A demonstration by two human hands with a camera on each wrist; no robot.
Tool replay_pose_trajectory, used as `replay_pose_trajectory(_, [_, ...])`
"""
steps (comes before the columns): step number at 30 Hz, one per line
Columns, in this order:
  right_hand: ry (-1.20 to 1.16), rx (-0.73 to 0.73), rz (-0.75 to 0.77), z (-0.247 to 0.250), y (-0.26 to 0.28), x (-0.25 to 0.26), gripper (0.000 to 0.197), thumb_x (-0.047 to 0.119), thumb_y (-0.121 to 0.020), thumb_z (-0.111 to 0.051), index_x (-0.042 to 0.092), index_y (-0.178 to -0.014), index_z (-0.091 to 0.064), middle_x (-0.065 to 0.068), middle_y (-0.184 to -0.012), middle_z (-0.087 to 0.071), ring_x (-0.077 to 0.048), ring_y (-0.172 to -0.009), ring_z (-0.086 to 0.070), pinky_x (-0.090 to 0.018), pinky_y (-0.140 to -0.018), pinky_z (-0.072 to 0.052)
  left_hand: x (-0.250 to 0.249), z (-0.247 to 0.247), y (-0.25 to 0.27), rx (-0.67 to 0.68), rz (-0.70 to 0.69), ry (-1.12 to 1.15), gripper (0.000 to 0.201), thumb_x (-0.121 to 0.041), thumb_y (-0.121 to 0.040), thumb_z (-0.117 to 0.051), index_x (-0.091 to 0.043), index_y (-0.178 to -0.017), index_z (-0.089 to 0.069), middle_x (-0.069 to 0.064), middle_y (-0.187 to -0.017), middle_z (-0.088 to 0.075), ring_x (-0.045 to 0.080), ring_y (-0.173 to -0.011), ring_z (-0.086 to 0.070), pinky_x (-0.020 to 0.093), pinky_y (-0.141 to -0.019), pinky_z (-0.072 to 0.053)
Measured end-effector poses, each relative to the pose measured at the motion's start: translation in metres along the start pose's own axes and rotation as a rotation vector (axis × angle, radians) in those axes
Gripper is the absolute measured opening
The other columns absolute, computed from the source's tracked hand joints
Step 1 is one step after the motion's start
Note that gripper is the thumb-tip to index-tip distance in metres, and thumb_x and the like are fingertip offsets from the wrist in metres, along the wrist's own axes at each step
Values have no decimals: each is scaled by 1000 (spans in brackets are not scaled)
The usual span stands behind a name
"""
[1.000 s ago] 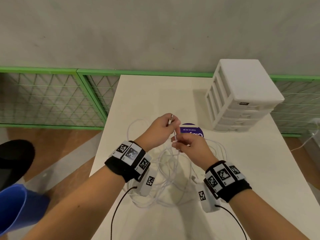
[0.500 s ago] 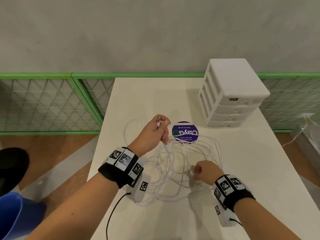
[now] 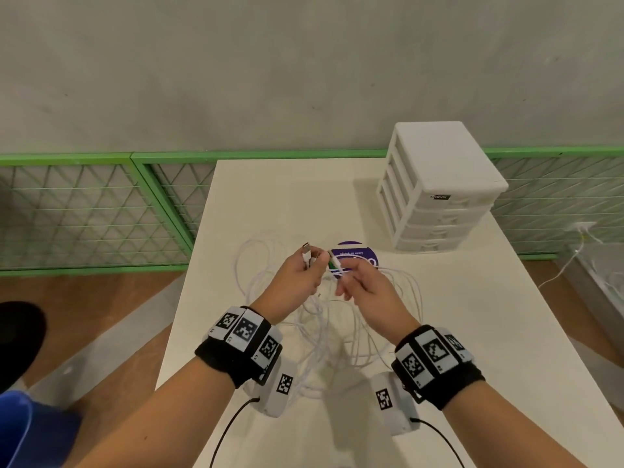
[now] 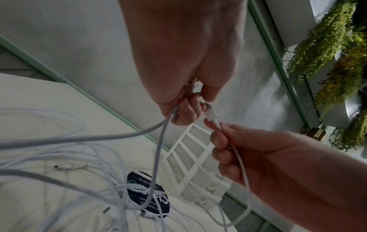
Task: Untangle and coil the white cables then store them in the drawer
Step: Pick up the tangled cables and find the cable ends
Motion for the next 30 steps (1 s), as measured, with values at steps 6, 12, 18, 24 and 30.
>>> replay_pose_trajectory(6, [-86, 117, -110, -22, 0, -10, 8, 6, -93, -51, 8, -96, -58, 1, -66, -66, -11, -57, -58, -22, -58, -47, 8, 0, 13, 81, -55, -145, 13, -24, -96, -52, -14, -89, -57, -3, -63, -55, 1, -49, -48, 14, -51, -37])
replay_pose_trajectory(12, [109, 345, -171, -23, 3, -19, 17, 8, -95, -46, 11, -107, -57, 1, -91, -63, -8, -80, -60, -24, -78, -50, 19, -9, 21, 131, -15, -175, 13, -21, -100, -44, -21, -88, -50, -5, -69, -56, 1, -57, -54, 18, -62, -45])
replay_pose_trajectory(18, [-71, 411, -101, -26, 6, -10, 43, 3, -83, -62, 16, -121, -48, 3, -113, -59, -9, -107, -58, -24, -89, -51, 21, -26, 23, 129, -138, -381, 24, -26, -99, -40, -11, -113, -53, 1, -111, -54, 12, -105, -47, 23, -96, -33])
replay_pose_trajectory(24, [-186, 372, -156, -23, 0, -15, 22, 1, -87, -59, 17, -102, -59, 1, -96, -65, -11, -96, -61, -29, -89, -48, 19, -19, 13, 68, -226, -560, 37, -38, -93, -37, -17, -116, -56, -3, -124, -50, 17, -116, -44, 30, -95, -28])
replay_pose_trajectory(30, [-78, 170, -51, -2, -2, -24, 24, 2, -86, -61, 17, -103, -66, 5, -99, -69, -5, -92, -65, -19, -84, -50, 9, 34, 12, -56, -147, -172, 40, -20, -103, -31, 2, -95, -62, -4, -82, -65, 4, -82, -59, 13, -80, -43])
Point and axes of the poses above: each hand's wrist, its own y-axis away from the middle knuckle, its own z-axis out of the back of the hand, x = y × z, the point moved 2 cm from there along -y, towards the middle knuckle
